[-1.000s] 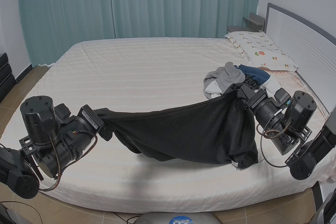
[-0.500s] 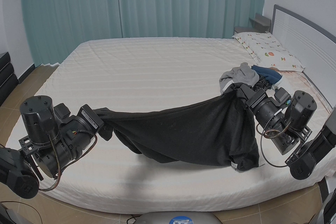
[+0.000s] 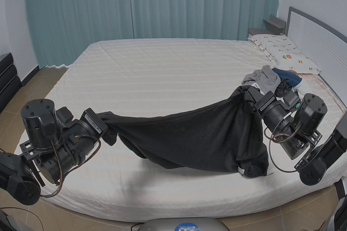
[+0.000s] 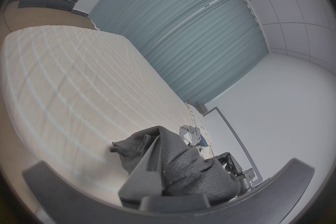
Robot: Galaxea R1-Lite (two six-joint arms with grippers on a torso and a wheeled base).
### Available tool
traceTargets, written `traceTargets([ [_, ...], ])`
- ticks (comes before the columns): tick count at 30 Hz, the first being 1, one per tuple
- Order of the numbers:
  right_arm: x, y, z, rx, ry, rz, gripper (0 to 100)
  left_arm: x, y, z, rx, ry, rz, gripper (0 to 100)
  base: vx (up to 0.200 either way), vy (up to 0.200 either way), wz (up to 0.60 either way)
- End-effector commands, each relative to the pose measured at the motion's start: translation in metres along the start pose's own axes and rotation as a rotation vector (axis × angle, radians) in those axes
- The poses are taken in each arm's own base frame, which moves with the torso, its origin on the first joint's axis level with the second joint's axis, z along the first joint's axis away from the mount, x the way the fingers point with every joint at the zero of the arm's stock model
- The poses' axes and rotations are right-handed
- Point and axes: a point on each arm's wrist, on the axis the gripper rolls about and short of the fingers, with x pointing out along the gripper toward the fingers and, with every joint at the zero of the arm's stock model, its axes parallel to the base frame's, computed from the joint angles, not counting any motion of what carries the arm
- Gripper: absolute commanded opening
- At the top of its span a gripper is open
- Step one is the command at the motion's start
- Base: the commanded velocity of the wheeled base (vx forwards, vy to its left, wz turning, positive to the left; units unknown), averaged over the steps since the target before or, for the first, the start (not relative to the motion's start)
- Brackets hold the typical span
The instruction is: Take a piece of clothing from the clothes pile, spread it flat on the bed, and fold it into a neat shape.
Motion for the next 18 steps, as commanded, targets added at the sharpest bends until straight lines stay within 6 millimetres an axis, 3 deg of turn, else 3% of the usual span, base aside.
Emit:
traceTargets([
  [1, 0.000, 0.000, 0.000, -0.001, 0.000, -0.001, 0, 0.002, 0.001, -0.001, 0.000, 0.005, 0.006, 0, 0.000, 0.200, 0.00],
  [10, -0.004, -0.001, 0.000, -0.003, 0.008, -0.008, 0, 0.001, 0.002, -0.007, 0.006, 0.032, 0.004, 0, 0.000, 0.022, 0.00],
  [14, -0.017, -0.005, -0.002, -0.011, 0.047, -0.018, 0, 0.001, 0.002, -0.008, 0.006, 0.037, 0.004, 0, 0.000, 0.000, 0.00],
  [18, -0.030, 0.000, 0.002, -0.006, 0.091, 0.047, 0, -0.002, 0.000, -0.010, 0.009, 0.045, -0.004, 0, -0.200, 0.000, 0.00],
])
